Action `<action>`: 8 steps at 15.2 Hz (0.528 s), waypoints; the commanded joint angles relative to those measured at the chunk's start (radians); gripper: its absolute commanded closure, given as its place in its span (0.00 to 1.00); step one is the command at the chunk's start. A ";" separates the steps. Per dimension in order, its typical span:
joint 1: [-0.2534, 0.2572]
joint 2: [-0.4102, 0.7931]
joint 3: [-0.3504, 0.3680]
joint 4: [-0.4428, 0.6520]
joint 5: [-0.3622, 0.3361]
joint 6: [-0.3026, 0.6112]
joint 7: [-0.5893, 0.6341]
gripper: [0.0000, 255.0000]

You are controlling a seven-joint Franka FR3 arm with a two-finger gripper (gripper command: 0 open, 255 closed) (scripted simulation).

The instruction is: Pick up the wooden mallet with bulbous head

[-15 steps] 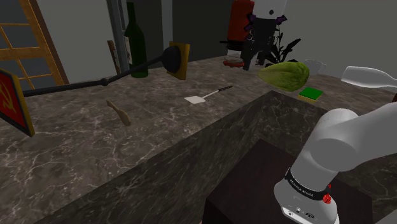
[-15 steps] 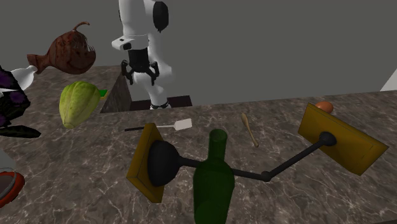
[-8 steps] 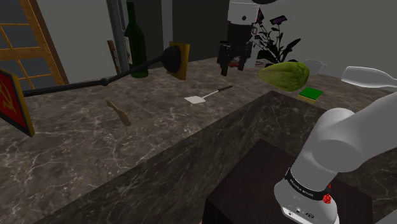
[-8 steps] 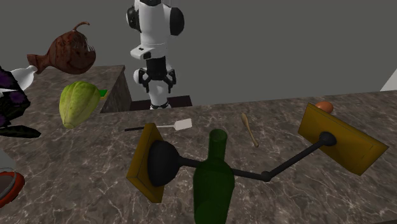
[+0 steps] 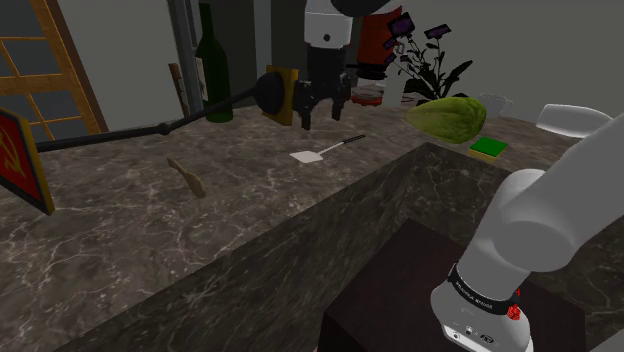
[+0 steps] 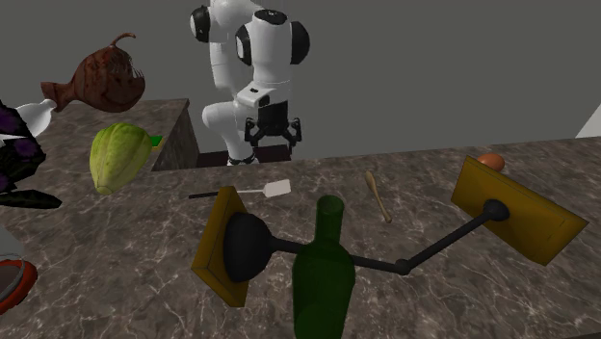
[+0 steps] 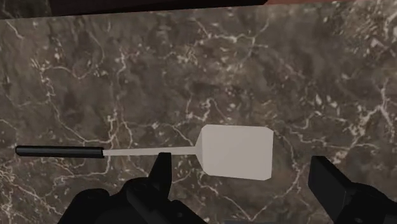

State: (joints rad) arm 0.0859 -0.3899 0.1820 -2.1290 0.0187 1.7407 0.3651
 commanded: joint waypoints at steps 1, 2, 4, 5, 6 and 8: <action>0.010 0.061 0.028 0.050 0.004 0.009 0.035 0.00; 0.015 0.092 0.041 0.074 0.004 0.014 0.051 0.00; 0.025 0.157 0.067 0.126 0.001 0.023 0.085 0.00; 0.030 0.190 0.079 0.154 -0.003 0.027 0.102 0.00; 0.036 0.223 0.091 0.184 -0.007 0.029 0.119 0.00; 0.048 0.292 0.114 0.246 -0.018 0.032 0.153 0.00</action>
State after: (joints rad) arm 0.1285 -0.1363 0.2851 -1.9239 0.0071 1.7758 0.5014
